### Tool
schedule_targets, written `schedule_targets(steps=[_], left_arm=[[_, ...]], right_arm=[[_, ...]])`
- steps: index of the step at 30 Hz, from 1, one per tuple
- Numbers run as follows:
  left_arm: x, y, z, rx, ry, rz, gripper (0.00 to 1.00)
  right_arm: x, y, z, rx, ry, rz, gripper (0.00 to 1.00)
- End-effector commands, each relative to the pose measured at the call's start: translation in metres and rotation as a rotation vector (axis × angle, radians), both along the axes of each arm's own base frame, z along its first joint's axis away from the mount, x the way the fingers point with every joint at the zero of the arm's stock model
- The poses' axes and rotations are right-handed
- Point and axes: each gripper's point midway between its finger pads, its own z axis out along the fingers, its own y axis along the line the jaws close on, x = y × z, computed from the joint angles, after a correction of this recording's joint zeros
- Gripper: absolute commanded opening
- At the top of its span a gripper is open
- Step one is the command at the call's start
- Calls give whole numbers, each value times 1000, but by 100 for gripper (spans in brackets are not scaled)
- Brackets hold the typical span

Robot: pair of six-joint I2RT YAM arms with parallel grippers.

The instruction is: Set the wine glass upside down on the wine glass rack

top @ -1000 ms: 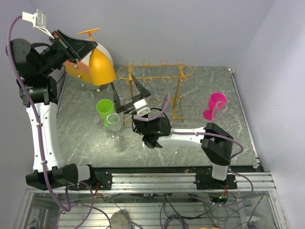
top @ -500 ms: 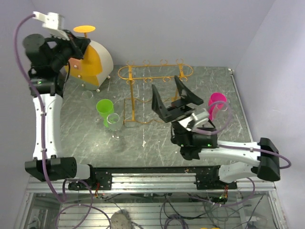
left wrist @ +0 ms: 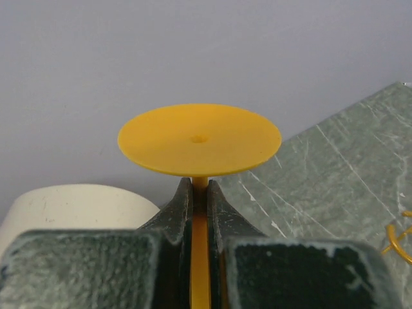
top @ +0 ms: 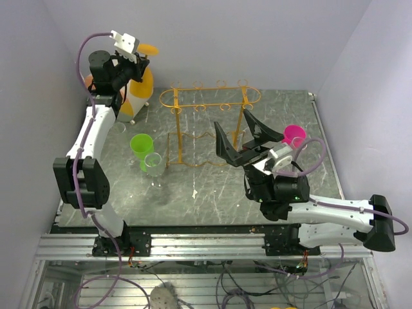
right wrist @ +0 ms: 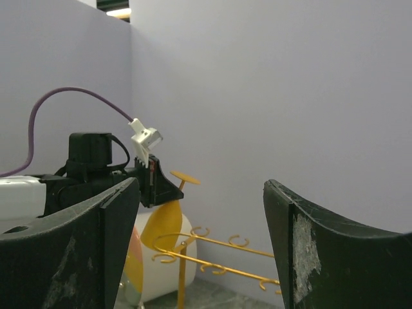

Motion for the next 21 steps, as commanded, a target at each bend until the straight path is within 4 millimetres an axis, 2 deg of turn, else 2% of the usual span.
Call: schedule_targets(steps=[1, 4, 8, 13, 15, 17, 21], left_arm=[[10, -11, 32, 2, -188, -65, 7], [10, -24, 12, -32, -214, -154, 7], [-13, -45, -2, -94, -327, -390, 7], [-5, -60, -19, -80, -253, -528, 7], [-5, -65, -23, -71, -239, -579, 7], [-1, -57, -29, -62, -225, -594, 7], [-2, -59, -37, -59, -215, -634, 7]], right_arm=[[5, -14, -12, 1, 52, -45, 77], [8, -22, -20, -7, 65, -83, 78], [12, -31, -28, -12, 86, -130, 78], [12, -42, -30, -1, 97, -155, 78], [13, -44, -31, -5, 98, -166, 78], [13, -46, -30, -9, 97, -180, 78], [15, -44, -32, -28, 92, -198, 78]])
